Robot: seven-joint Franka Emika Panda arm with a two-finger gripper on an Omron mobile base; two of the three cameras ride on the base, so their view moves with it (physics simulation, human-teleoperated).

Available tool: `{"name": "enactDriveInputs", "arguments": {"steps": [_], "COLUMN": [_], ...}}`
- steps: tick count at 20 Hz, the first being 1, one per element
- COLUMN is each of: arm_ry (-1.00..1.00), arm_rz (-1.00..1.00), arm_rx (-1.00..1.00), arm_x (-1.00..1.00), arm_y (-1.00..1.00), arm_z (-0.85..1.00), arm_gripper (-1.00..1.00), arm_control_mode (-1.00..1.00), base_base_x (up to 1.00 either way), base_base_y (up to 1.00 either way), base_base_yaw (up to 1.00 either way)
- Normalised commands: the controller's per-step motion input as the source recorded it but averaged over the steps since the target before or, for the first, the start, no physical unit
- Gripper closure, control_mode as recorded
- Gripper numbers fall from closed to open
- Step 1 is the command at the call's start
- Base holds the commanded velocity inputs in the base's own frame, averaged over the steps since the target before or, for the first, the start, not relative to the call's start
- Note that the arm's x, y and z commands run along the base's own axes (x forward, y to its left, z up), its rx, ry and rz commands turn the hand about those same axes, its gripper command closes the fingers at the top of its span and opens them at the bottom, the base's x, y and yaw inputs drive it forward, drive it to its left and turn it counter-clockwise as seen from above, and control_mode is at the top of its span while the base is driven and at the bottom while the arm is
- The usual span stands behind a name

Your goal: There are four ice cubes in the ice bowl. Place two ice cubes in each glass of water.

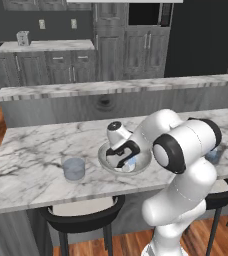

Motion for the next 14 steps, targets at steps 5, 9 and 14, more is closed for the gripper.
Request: {"name": "enactDriveInputs", "arguments": {"steps": [5, 9, 14], "arm_ry": [-0.02, -0.06, -0.11], "arm_rz": [0.00, 0.00, 0.01], "arm_rx": [0.00, 0.01, 0.10], "arm_x": [0.00, -0.03, -0.18], "arm_y": [-0.24, -0.12, 0.00], "arm_z": [-0.09, -0.01, 0.18], "arm_gripper": [1.00, 1.00, 1.00], "arm_control_mode": [-1.00, -1.00, -1.00], "base_base_x": [0.00, 0.00, 0.00], "base_base_y": [0.00, 0.00, 0.00], "base_base_yaw": [0.00, 0.00, 0.00]}}
